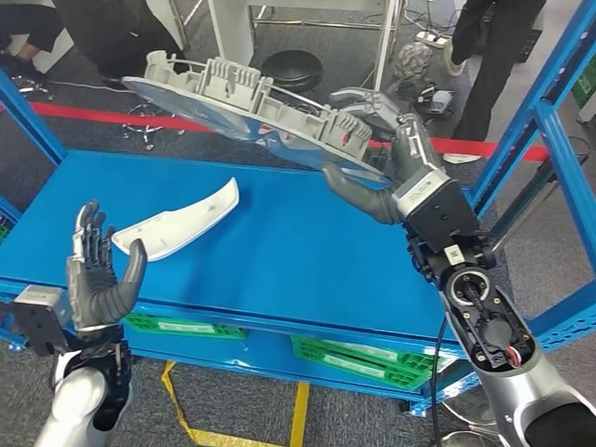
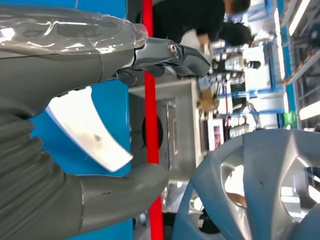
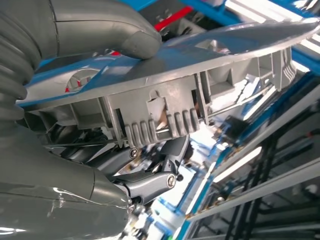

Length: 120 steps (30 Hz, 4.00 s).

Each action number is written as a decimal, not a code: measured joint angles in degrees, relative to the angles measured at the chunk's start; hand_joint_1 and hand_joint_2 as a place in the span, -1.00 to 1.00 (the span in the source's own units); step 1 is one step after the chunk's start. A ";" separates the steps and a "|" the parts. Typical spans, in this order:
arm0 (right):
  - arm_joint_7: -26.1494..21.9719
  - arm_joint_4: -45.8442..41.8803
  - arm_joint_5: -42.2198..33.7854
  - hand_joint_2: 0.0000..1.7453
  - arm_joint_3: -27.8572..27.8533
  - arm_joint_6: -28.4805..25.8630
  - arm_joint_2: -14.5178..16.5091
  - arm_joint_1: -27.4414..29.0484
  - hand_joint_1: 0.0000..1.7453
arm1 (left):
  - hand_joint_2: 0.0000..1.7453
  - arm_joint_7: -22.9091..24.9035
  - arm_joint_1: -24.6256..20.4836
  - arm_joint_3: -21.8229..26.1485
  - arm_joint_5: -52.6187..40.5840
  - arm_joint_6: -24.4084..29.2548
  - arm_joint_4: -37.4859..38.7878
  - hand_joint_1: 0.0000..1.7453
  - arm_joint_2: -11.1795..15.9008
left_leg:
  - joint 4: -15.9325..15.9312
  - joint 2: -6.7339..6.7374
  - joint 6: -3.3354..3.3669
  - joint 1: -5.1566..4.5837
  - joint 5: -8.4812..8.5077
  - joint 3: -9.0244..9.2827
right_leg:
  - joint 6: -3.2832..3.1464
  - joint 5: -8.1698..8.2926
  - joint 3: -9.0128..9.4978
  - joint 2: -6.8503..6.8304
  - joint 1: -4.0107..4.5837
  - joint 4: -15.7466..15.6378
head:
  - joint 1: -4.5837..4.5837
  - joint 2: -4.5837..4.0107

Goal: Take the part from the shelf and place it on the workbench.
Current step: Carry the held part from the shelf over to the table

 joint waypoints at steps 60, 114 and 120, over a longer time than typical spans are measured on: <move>1.91 -1.17 -5.91 1.00 3.28 1.25 1.40 2.04 1.00 | 1.00 -1.16 -1.73 0.25 -0.71 -2.30 -0.11 -1.00 -1.73 | -2.59 -1.93 0.77 0.35 0.55 2.15 | 0.19 2.12 -1.31 1.52 0.38 -0.87 | 1.63 0.00; 0.33 0.67 -7.93 1.00 3.70 0.44 1.38 1.02 1.00 | 1.00 -2.00 -3.24 -0.09 2.03 -1.46 2.18 -1.00 -1.75 | -3.64 -0.41 2.86 0.41 1.26 3.46 | 1.99 -0.62 -6.42 -0.28 0.41 9.04 | 2.43 0.00; 0.05 1.09 -8.01 1.00 3.71 0.42 1.39 0.93 1.00 | 1.00 -1.93 -3.16 -0.09 2.08 -1.00 2.51 -1.00 -1.64 | -3.42 -3.89 1.07 0.70 1.77 2.11 | 1.01 2.15 -1.71 1.34 0.22 -0.65 | 2.57 0.00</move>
